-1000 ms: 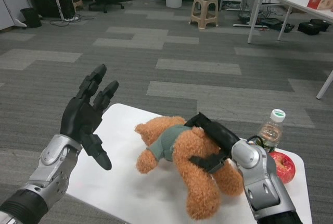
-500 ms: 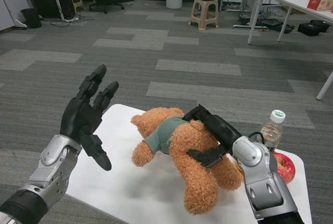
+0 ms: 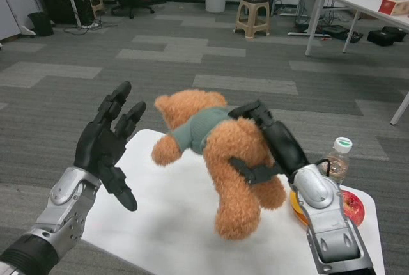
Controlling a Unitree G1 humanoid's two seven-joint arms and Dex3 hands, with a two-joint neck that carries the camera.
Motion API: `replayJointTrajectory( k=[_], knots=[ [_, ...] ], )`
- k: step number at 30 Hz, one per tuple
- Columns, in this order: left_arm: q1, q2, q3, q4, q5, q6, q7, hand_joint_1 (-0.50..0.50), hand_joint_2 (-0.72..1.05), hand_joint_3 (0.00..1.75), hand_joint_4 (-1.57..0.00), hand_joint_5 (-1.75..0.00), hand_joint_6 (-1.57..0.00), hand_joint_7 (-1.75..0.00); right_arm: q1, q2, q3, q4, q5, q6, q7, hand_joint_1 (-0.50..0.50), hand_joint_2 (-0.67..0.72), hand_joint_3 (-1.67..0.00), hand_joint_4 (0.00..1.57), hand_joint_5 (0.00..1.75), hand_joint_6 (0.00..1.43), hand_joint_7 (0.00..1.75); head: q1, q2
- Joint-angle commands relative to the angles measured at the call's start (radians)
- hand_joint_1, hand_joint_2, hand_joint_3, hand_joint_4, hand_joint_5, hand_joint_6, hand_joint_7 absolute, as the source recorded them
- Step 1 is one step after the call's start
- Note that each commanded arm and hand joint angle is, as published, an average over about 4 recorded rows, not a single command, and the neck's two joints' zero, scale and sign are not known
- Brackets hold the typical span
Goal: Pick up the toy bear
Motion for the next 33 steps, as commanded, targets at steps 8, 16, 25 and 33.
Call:
replayJointTrajectory(
  k=[8, 16, 25, 33],
  knots=[
    [0.005, 0.010, 0.004, 0.003, -0.004, -0.001, 0.001, -0.48, -0.64, 0.09, 0.00, -0.38, 0.00, -0.14, 0.031, 0.005, -0.034, 0.017, 0.133, -0.121, -0.099, -0.36, -0.60, -1.11, 0.41, 1.55, 0.66, 1.54, 0.001, 0.002],
    [0.006, 0.010, 0.005, 0.003, -0.004, -0.002, 0.001, -0.48, -0.64, 0.09, 0.00, -0.41, 0.00, -0.14, 0.052, 0.007, -0.037, 0.013, 0.158, -0.138, -0.112, -0.38, -0.60, -1.11, 0.43, 1.55, 0.69, 1.54, -0.003, 0.008],
    [0.006, 0.010, 0.007, 0.003, -0.004, -0.002, 0.001, -0.48, -0.64, 0.09, 0.00, -0.33, 0.00, -0.14, 0.057, 0.009, -0.037, 0.007, 0.166, -0.139, -0.113, -0.33, -0.60, -1.11, 0.41, 1.60, 0.70, 1.54, -0.004, 0.009],
    [0.006, 0.010, 0.007, 0.003, -0.004, -0.002, 0.001, -0.48, -0.64, 0.09, 0.00, -0.41, 0.00, -0.14, 0.058, 0.009, -0.034, 0.007, 0.169, -0.139, -0.113, -0.35, -0.60, -1.11, 0.37, 1.65, 0.88, 1.61, -0.005, 0.010]
  ],
)
